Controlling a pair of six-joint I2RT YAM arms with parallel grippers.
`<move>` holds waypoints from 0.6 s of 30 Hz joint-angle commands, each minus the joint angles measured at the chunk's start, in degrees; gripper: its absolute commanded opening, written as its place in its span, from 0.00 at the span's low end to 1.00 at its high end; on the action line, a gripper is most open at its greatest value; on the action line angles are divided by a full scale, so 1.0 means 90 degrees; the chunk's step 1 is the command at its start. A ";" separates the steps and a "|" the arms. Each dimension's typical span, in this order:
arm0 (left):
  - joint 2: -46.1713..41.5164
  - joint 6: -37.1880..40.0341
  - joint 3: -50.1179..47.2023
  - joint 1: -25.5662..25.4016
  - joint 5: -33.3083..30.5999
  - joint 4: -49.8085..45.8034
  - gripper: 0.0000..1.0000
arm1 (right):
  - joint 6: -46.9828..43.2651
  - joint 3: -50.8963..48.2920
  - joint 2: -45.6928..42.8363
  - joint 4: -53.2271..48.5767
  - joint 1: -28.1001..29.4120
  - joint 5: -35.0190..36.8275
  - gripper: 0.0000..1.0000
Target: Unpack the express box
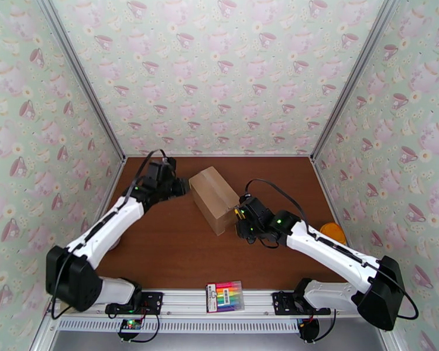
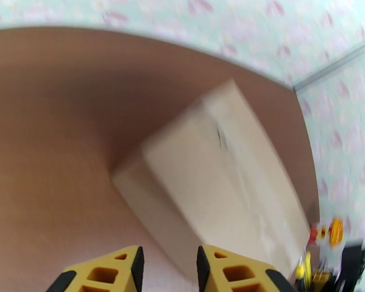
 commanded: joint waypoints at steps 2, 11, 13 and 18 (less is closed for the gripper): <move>-0.0472 -0.0704 -0.0881 -0.0537 -0.0220 -0.0085 0.37 | 0.0058 0.0013 -0.0140 0.0206 -0.0031 0.0153 0.00; -0.0694 -0.1773 -0.1878 -0.1531 -0.0134 0.1178 0.35 | 0.0066 0.0036 -0.0127 0.0172 -0.0030 0.0182 0.00; -0.0608 -0.2020 -0.2038 -0.1689 -0.0134 0.1533 0.35 | 0.0052 0.0061 -0.0123 0.0144 -0.0025 0.0185 0.00; -0.0274 -0.2218 -0.2049 -0.2002 -0.0225 0.1959 0.35 | 0.0022 0.0088 -0.0155 0.0072 -0.0022 0.0259 0.00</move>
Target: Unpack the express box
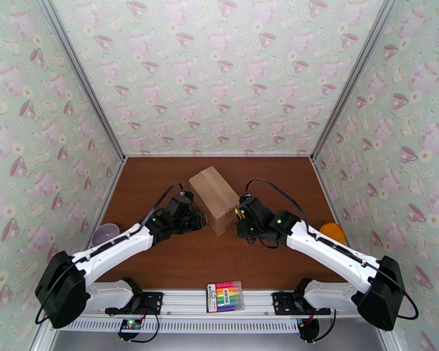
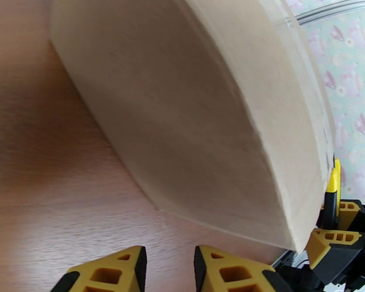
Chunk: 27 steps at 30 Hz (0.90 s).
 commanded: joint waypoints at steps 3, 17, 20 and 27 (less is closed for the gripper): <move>0.0295 -0.0330 0.0029 -0.0241 -0.0150 0.0708 0.34 | 0.0023 0.0098 -0.0165 0.0046 0.0006 0.0319 0.00; 0.0501 -0.0384 0.0199 -0.0308 -0.0248 0.0927 0.34 | -0.0009 0.0301 0.0045 -0.0126 0.0361 0.0653 0.00; 0.0524 -0.0406 0.0223 -0.0308 -0.0245 0.0990 0.34 | 0.0012 0.0349 0.0085 -0.0158 0.0441 0.0709 0.00; 0.0554 -0.0337 0.0383 -0.0412 -0.0360 0.0997 0.34 | -0.0002 0.0492 0.0257 -0.0207 0.0670 0.0878 0.00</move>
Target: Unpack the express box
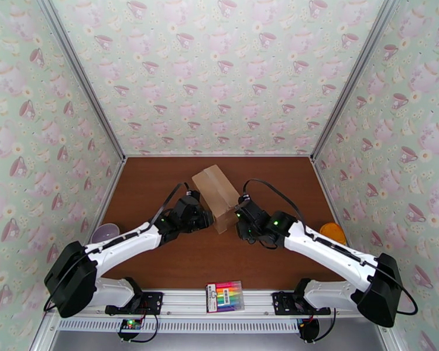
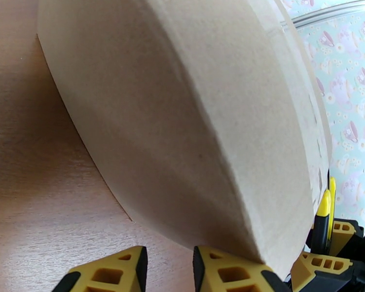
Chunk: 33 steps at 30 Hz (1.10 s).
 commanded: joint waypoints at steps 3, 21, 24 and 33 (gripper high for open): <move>0.0099 0.0024 0.0361 -0.0201 -0.0207 0.0234 0.34 | -0.0050 0.0262 0.0116 0.0100 0.0185 -0.0046 0.00; 0.0210 0.0274 0.0595 -0.0681 -0.0851 0.0116 0.34 | 0.0080 0.0240 0.0073 0.0198 0.0232 -0.0342 0.00; 0.0206 0.0319 0.0633 -0.0714 -0.0945 0.0063 0.34 | 0.0073 0.0227 0.0049 0.0213 0.0239 -0.0424 0.00; 0.0200 0.0415 0.0751 -0.0758 -0.1180 -0.0064 0.34 | 0.0083 0.0138 -0.0024 0.0406 0.0280 -0.0813 0.00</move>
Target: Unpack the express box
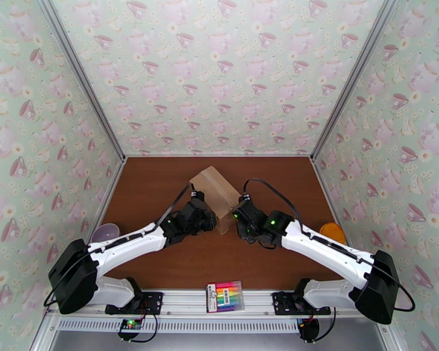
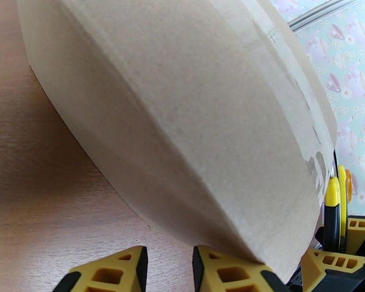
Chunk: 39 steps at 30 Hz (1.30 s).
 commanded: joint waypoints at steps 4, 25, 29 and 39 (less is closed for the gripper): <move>0.0094 0.0180 0.0395 -0.0120 -0.0054 0.0425 0.34 | -0.0248 0.0054 -0.0146 0.0625 0.0221 -0.1081 0.00; -0.0078 0.0313 0.0472 -0.0125 -0.0467 0.0199 0.34 | -0.0229 0.0017 -0.0117 0.0286 0.0375 -0.0450 0.00; -0.0136 0.0306 0.0462 -0.0120 -0.0551 0.0171 0.34 | -0.0295 0.0094 -0.0074 0.0115 0.0424 -0.0170 0.00; -0.0186 0.0258 0.0502 -0.0120 -0.0552 0.0239 0.34 | -0.0363 0.0261 0.0078 0.0016 0.0660 0.0112 0.00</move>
